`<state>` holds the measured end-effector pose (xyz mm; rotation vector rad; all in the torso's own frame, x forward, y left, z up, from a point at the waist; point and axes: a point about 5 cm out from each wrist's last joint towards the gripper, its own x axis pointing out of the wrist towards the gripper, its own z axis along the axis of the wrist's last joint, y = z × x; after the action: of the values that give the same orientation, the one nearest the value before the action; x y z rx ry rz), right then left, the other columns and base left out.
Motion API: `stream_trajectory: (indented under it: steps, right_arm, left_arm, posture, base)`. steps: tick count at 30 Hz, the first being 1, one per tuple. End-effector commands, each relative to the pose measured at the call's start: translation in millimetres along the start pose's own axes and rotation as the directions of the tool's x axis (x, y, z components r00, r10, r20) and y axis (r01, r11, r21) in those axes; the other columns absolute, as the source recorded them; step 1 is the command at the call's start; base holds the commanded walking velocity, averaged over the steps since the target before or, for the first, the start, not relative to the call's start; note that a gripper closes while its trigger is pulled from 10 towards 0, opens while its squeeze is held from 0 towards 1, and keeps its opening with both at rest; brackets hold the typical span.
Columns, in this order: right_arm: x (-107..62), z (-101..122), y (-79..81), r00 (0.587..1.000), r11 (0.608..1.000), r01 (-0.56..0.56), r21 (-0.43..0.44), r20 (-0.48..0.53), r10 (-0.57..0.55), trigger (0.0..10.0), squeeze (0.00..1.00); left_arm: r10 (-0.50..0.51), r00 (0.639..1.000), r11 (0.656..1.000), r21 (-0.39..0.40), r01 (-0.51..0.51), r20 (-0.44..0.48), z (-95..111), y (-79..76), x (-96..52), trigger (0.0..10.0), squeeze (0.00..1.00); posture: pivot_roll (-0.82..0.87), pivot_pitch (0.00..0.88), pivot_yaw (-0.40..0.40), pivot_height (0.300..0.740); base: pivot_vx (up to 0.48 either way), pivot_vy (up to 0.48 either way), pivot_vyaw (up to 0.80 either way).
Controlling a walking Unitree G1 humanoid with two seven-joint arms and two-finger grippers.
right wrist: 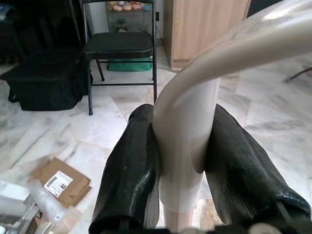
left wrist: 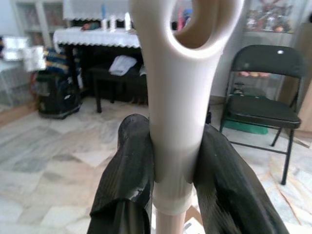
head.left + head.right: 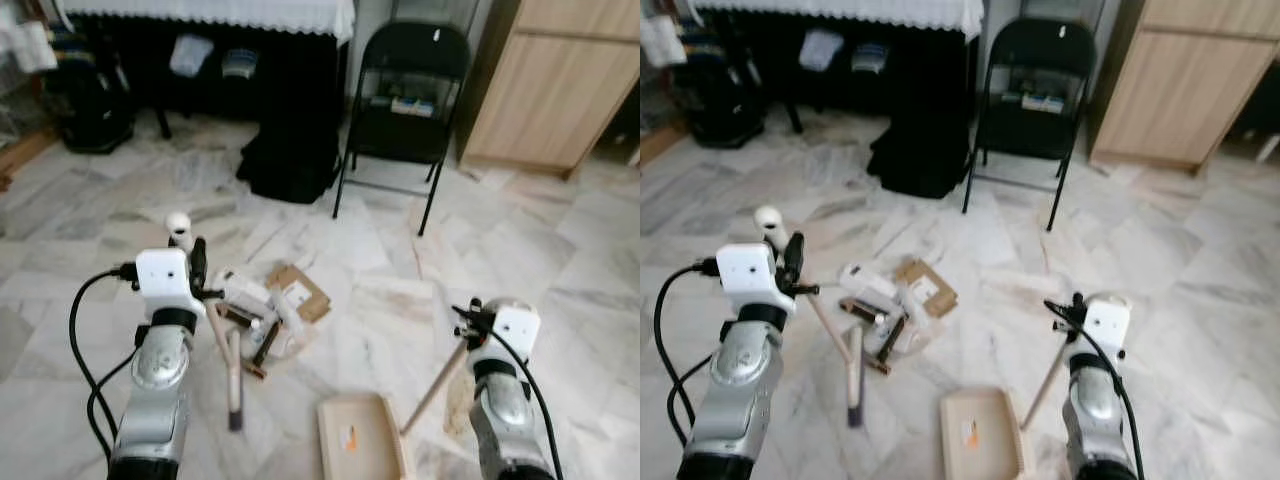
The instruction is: Sweep floor
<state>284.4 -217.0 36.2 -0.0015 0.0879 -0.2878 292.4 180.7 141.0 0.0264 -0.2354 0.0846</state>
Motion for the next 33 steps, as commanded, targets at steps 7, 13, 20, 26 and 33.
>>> stream_trajectory:
  steps: [7, 13, 20, 26, 33]
  right_arm:
    - [3.0, 6.8, 5.0, 0.999, 1.000, -0.013, 0.012, 0.031, 0.013, 10.0, 0.00]
    - [2.9, 6.8, 5.5, 0.999, 1.000, -0.014, 0.012, 0.032, 0.014, 10.0, 0.00]
    - [2.8, 6.9, 6.3, 0.999, 1.000, -0.016, 0.014, 0.033, 0.016, 10.0, 0.00]
    - [2.5, 6.7, 6.5, 0.999, 1.000, -0.016, 0.012, 0.033, 0.015, 10.0, 0.00]
    - [2.4, 6.5, 6.8, 0.999, 1.000, -0.018, 0.014, 0.031, 0.018, 10.0, 0.00]
  left_arm:
    - [0.004, 0.998, 1.000, 0.009, -0.005, 0.055, 12.5, 0.5, 4.5, 10.0, 0.00]
    - [0.005, 0.999, 1.000, 0.006, -0.005, 0.053, 12.0, 0.6, 4.4, 10.0, 0.00]
    - [0.005, 0.999, 1.000, 0.007, -0.005, 0.050, 11.4, 0.0, 4.6, 10.0, 0.00]
    - [0.000, 0.999, 1.000, 0.004, -0.001, 0.049, 10.8, -0.9, 4.4, 10.0, 0.00]
    - [-0.019, 0.999, 1.000, 0.025, 0.017, 0.049, 9.7, -3.5, 3.3, 10.0, 0.00]
  posture:
    - [0.06, 0.039, -0.031, 0.740]
    - [0.06, 0.040, -0.031, 0.740]
    - [0.06, 0.041, -0.031, 0.740]
    - [0.06, 0.042, -0.031, 0.740]
    - [0.06, 0.043, -0.032, 0.740]
  base:
    - [0.000, 0.327, 0.00]
    - [0.000, 0.329, 0.00]
    - [0.000, 0.329, 0.00]
    - [0.000, 0.319, 0.00]
    - [0.000, 0.000, 0.00]
